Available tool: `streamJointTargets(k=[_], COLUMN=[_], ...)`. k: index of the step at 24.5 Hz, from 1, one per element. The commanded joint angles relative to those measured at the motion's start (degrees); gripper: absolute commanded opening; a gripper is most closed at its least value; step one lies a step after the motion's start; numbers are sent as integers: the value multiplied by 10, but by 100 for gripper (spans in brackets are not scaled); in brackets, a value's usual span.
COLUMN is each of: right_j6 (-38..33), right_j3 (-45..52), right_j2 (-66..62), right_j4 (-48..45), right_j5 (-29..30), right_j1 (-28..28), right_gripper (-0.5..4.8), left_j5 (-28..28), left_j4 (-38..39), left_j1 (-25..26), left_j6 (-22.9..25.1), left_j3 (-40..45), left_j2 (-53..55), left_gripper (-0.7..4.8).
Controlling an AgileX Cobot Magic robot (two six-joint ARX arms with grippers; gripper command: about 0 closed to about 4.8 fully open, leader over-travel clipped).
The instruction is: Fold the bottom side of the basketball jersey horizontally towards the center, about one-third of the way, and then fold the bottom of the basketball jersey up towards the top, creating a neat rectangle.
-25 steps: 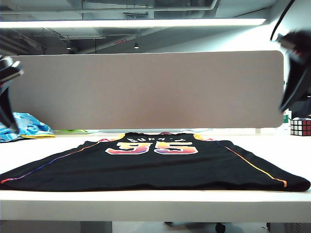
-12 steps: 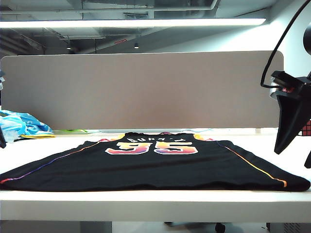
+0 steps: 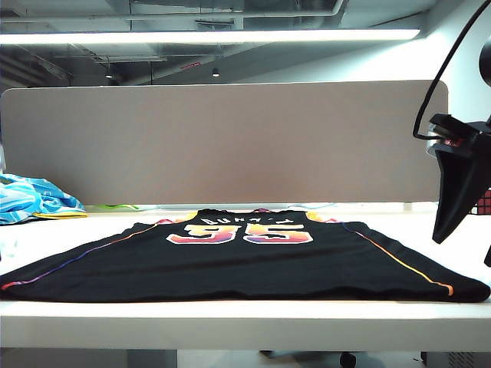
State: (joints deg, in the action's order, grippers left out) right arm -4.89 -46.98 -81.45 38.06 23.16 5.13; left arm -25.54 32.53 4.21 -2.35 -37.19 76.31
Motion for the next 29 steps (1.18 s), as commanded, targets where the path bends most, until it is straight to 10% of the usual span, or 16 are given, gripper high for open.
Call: streamJointTargets(k=[1,26,28,29], right_j6=[2,-11,-11,-11], right_j3=[-3,2,2,4], right_j2=[1,-98,-98,-98], right_j4=[-4,-42,-42,-47], right_j5=[7,103,103,104], right_j1=[0,2,3,3], right_gripper=[316,303,224,102], left_j5=[-2,-77,-77,-78], left_j4=[4,-9,-13,-16], left_j1=[0,-9,-9,-9], left_j6=[4,4,4,4], left_j3=[-2,-2,-2,-2], left_j2=[33,78,78,78], left_gripper=[306,263,133,53])
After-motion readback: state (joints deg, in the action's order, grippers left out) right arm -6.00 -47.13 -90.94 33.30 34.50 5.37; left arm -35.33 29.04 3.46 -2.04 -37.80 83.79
